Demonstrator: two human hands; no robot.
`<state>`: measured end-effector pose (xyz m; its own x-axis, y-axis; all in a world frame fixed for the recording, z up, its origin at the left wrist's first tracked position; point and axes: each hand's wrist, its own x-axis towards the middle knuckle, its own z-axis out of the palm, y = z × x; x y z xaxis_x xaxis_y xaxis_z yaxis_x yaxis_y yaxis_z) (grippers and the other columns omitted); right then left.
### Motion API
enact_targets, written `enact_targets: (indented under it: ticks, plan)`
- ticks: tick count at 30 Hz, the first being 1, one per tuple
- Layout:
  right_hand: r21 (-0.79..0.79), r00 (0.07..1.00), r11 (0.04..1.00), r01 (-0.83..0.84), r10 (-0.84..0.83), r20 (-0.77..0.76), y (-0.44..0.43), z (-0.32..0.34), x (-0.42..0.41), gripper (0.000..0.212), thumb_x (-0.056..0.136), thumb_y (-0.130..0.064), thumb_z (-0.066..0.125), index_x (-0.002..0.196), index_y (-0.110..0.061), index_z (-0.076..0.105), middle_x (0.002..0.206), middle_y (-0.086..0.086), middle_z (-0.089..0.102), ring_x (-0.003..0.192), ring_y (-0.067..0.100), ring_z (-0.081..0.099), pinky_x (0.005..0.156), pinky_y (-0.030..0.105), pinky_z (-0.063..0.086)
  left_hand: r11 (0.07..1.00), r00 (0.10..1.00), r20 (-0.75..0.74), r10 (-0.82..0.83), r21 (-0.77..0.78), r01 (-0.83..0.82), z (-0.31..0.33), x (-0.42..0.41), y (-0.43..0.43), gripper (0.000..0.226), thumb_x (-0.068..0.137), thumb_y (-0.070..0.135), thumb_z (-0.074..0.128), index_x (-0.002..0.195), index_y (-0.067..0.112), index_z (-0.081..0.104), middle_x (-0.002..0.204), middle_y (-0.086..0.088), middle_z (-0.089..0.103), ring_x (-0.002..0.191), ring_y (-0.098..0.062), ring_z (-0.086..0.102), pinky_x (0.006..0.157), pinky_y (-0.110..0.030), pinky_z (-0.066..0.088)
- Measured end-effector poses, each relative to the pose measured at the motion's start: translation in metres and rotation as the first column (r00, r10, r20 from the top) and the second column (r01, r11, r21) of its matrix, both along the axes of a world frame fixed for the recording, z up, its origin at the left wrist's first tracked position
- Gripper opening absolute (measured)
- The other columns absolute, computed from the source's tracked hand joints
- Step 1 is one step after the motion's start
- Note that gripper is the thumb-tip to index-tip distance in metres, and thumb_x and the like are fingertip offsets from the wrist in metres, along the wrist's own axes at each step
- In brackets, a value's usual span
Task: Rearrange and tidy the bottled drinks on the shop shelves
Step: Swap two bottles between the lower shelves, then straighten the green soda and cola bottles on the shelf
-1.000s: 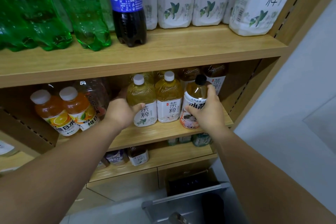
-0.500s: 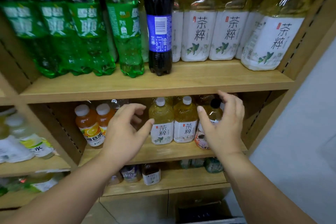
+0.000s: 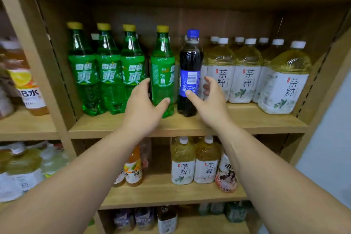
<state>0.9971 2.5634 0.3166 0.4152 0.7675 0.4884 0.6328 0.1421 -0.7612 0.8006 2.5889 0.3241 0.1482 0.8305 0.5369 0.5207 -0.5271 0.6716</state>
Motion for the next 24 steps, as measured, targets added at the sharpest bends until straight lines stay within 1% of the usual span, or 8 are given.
enact_targets:
  ticks: [6,10,13,15,17,19,21,24]
  plan:
    - [0.002,0.961,0.996,-0.092,0.089,-0.261,0.019,-0.015,-0.005,0.085,0.076,-0.045,0.087,0.145,-0.028,0.041,0.132,-0.006,0.063,0.117,0.008,0.062,0.104,0.038,0.051,0.992,0.998,-0.057,-0.022,-0.125,0.015,-0.003,0.013,0.032,0.090,0.091,0.052,0.064,0.160,0.017,0.018,0.124,-0.020,0.066,0.111,-0.035,0.063,0.093,-0.047,0.053]
    - [-0.027,0.963,0.995,-0.094,0.084,-0.254,0.019,-0.018,-0.003,0.073,0.075,-0.040,0.089,0.133,-0.036,0.045,0.129,-0.006,0.065,0.118,0.005,0.061,0.101,0.026,0.047,0.988,0.997,-0.038,-0.060,-0.146,0.054,-0.015,0.015,0.043,0.086,0.093,0.051,0.063,0.158,0.017,0.019,0.125,-0.020,0.065,0.112,-0.035,0.062,0.094,-0.046,0.052]
    - [-0.036,0.965,0.995,-0.098,0.086,-0.247,0.020,-0.021,-0.003,0.078,0.072,-0.043,0.087,0.138,-0.026,0.051,0.129,-0.010,0.068,0.119,0.003,0.062,0.105,0.030,0.046,0.984,0.993,-0.010,-0.114,-0.139,0.111,-0.024,0.014,0.045,0.084,0.095,0.048,0.062,0.159,0.016,0.016,0.129,-0.019,0.063,0.115,-0.035,0.060,0.095,-0.044,0.050]
    - [-0.020,0.970,0.997,-0.078,0.071,-0.233,0.021,-0.022,-0.003,0.068,0.077,-0.028,0.087,0.137,-0.022,0.055,0.125,-0.009,0.070,0.115,0.004,0.064,0.105,0.032,0.048,0.978,0.987,0.015,-0.159,-0.133,0.159,-0.026,0.011,0.047,0.081,0.096,0.044,0.062,0.158,0.018,0.015,0.118,-0.019,0.066,0.105,-0.034,0.062,0.085,-0.040,0.049]
    - [0.000,0.975,0.999,-0.044,0.043,-0.219,0.020,-0.022,-0.003,0.060,0.076,-0.023,0.089,0.129,-0.021,0.061,0.117,-0.008,0.073,0.107,0.007,0.068,0.098,0.033,0.052,0.961,0.973,0.048,-0.227,-0.152,0.232,-0.026,0.007,0.047,0.079,0.097,0.039,0.063,0.157,0.021,0.015,0.098,-0.006,0.066,0.090,-0.027,0.063,0.075,-0.035,0.043]
    - [0.006,0.978,1.000,-0.006,0.007,-0.207,0.019,-0.022,-0.006,0.066,0.066,-0.037,0.093,0.123,-0.024,0.063,0.113,-0.009,0.074,0.103,0.008,0.069,0.092,0.033,0.055,0.937,0.956,0.067,-0.285,-0.191,0.293,-0.026,0.006,0.049,0.077,0.097,0.039,0.064,0.156,0.025,0.017,0.084,0.017,0.049,0.079,-0.022,0.062,0.071,-0.034,0.043]
    - [-0.001,0.980,1.000,0.026,-0.026,-0.198,0.019,-0.023,-0.009,0.078,0.057,-0.052,0.092,0.124,-0.027,0.061,0.114,-0.012,0.072,0.102,0.005,0.069,0.089,0.030,0.055,0.926,0.947,0.080,-0.311,-0.197,0.321,-0.024,0.006,0.050,0.078,0.094,0.041,0.066,0.155,0.026,0.020,0.092,0.019,0.051,0.077,-0.019,0.061,0.072,-0.032,0.047]
    - [0.002,0.972,1.000,-0.017,0.017,-0.234,0.015,-0.020,-0.008,0.074,0.062,-0.045,0.089,0.125,-0.024,0.056,0.116,-0.011,0.069,0.103,0.002,0.067,0.087,0.025,0.052,0.935,0.950,0.096,-0.298,-0.173,0.311,-0.023,0.007,0.050,0.086,0.088,0.048,0.071,0.155,0.025,0.022,0.144,0.002,0.051,0.114,-0.023,0.060,0.100,-0.041,0.048]
